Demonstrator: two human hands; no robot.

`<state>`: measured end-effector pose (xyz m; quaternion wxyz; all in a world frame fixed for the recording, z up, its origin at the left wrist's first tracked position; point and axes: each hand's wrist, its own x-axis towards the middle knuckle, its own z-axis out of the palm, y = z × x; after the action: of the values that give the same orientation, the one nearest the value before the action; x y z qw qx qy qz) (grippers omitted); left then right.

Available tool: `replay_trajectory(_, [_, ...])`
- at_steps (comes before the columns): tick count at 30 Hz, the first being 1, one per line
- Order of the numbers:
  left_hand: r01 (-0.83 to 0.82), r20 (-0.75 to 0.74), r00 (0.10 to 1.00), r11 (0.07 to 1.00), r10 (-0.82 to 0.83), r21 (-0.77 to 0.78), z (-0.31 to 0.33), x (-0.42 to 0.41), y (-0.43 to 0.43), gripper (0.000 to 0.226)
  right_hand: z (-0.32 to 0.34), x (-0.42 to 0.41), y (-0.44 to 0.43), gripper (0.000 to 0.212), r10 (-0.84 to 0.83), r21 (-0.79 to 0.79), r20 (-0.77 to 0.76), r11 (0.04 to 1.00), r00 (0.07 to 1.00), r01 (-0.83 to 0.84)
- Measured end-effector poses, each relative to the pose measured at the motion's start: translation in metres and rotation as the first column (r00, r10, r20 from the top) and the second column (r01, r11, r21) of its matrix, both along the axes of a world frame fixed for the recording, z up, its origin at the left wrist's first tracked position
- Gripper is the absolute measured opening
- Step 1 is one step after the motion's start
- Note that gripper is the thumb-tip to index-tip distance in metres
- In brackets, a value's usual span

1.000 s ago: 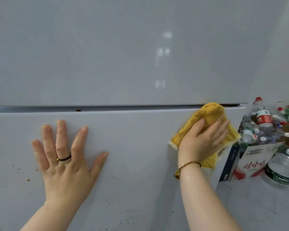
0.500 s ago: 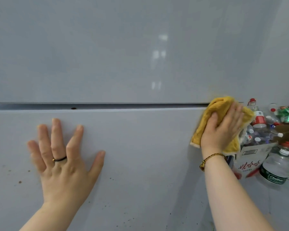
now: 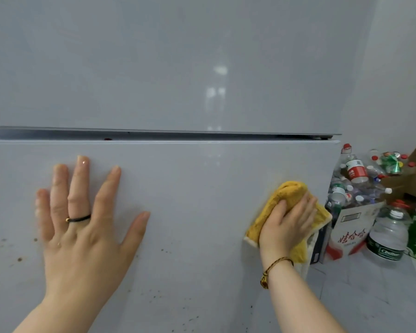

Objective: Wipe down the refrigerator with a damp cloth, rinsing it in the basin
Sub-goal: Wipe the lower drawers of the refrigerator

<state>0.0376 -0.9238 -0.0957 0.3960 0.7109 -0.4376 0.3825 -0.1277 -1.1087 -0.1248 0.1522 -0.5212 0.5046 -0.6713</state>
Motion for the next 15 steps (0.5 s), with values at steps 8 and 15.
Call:
replay_trajectory(8, [0.03, 0.161, 0.985, 0.987, -0.056, 0.159, -0.018, -0.002, 0.009, 0.064, 0.065, -0.007, -0.02, 0.074, -0.067, -0.298, -0.236, 0.955, 0.97, -0.007])
replay_trajectory(15, [-0.004, 0.375, 0.922, 0.965, -0.098, 0.263, -0.038, -0.005, 0.009, 0.056, -0.092, -0.017, -0.012, 0.066, -0.015, -0.266, -0.416, 0.958, 0.909, -0.106])
